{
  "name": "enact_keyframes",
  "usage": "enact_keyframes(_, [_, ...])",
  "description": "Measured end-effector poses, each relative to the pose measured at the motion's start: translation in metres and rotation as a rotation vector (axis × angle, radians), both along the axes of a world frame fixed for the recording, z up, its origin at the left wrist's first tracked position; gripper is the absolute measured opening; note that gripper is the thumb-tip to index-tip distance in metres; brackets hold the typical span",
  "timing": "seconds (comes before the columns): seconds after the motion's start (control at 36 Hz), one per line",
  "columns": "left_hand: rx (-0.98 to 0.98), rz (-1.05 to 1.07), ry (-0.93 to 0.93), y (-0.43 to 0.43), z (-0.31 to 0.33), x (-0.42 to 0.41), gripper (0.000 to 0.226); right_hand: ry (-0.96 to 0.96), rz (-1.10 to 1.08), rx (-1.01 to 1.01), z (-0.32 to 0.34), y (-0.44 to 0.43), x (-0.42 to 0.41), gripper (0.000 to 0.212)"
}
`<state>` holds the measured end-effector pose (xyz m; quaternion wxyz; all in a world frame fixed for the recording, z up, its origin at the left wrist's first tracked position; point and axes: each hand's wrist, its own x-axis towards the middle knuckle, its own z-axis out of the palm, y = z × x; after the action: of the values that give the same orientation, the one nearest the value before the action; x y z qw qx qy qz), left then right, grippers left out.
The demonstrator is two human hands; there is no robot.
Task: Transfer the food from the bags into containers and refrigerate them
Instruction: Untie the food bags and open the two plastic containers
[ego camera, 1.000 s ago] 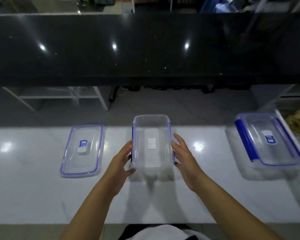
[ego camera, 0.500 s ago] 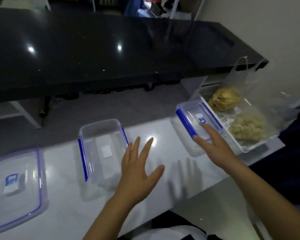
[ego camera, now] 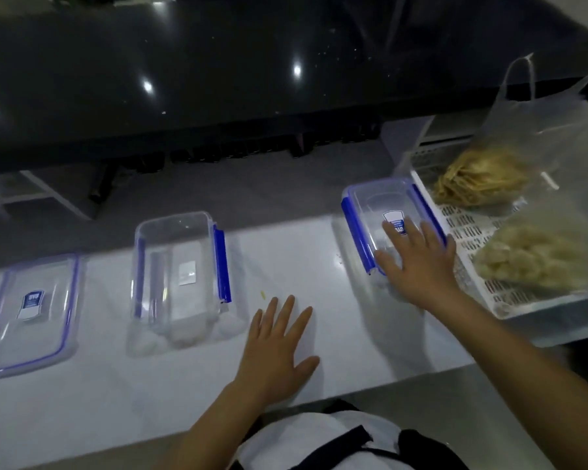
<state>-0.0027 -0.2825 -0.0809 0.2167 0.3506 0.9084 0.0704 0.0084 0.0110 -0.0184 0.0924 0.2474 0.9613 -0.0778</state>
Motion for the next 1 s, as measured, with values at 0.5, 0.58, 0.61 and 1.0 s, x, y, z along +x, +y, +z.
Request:
enact_keyframes(0.5, [0.363, 0.668, -0.341, -0.010, 0.045, 0.034, 0.055, -0.017, 0.471, -0.355, 0.015, -0.082, 0.045, 0.075])
enact_keyframes(0.58, [0.771, 0.946, -0.544, 0.006, 0.058, 0.037, 0.040, 0.242, 0.235, -0.719, 0.027, -0.055, 0.044, 0.065])
enact_keyframes(0.61, [0.878, 0.998, -0.593, 0.011, 0.059, 0.037, 0.037, 0.318, 0.127, -0.806, 0.027, -0.044, 0.044, 0.058])
enact_keyframes(1.0, [1.152, 1.160, -0.775, 0.017, 0.041, 0.026, 0.049, 0.270, -0.438, -1.432, -0.006, -0.017, 0.055, 0.031])
